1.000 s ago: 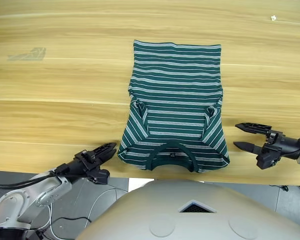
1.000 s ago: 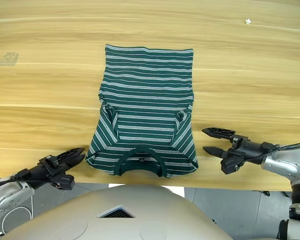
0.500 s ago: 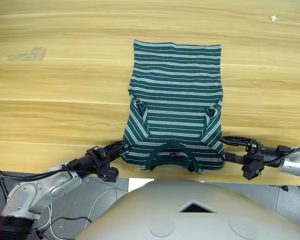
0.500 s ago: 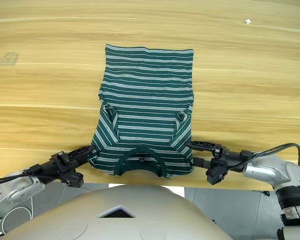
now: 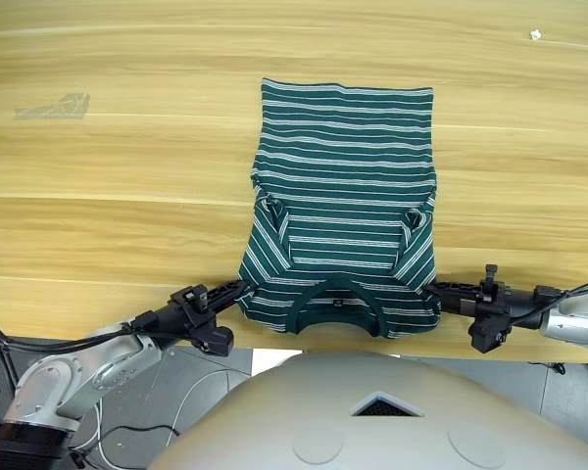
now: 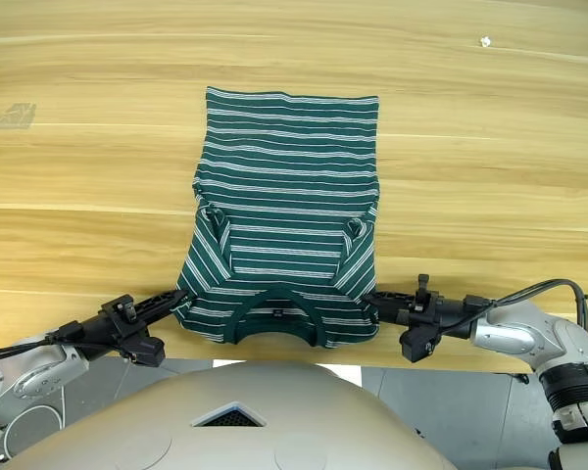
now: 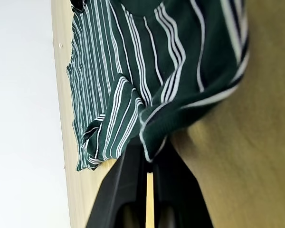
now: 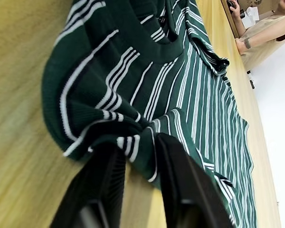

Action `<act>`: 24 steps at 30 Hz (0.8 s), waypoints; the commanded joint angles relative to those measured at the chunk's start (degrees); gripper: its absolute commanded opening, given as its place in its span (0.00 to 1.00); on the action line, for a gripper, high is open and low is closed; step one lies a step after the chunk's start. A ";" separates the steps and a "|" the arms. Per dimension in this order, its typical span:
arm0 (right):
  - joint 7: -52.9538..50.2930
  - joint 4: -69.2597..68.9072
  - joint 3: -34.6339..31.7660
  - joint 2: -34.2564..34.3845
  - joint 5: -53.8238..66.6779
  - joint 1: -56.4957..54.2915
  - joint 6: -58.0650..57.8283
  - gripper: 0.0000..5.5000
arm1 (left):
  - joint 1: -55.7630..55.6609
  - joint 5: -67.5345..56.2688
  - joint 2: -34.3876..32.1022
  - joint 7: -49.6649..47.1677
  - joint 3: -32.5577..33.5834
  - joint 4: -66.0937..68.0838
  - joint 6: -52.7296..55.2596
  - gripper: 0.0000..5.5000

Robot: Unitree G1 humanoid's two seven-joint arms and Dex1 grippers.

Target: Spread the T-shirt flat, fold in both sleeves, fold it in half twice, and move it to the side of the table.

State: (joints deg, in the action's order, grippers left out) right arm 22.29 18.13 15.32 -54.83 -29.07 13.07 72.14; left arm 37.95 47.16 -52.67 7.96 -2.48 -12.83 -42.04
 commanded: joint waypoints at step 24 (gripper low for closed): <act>47.63 -28.51 -2.63 -16.01 63.70 9.12 -58.06 0.00 | 20.03 -60.06 -6.94 44.75 16.45 -26.21 39.88 0.00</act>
State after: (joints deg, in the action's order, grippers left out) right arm 69.57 -10.62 14.57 -72.31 34.76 23.25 15.27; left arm 59.71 -11.75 -59.13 51.01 13.05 -38.87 -3.51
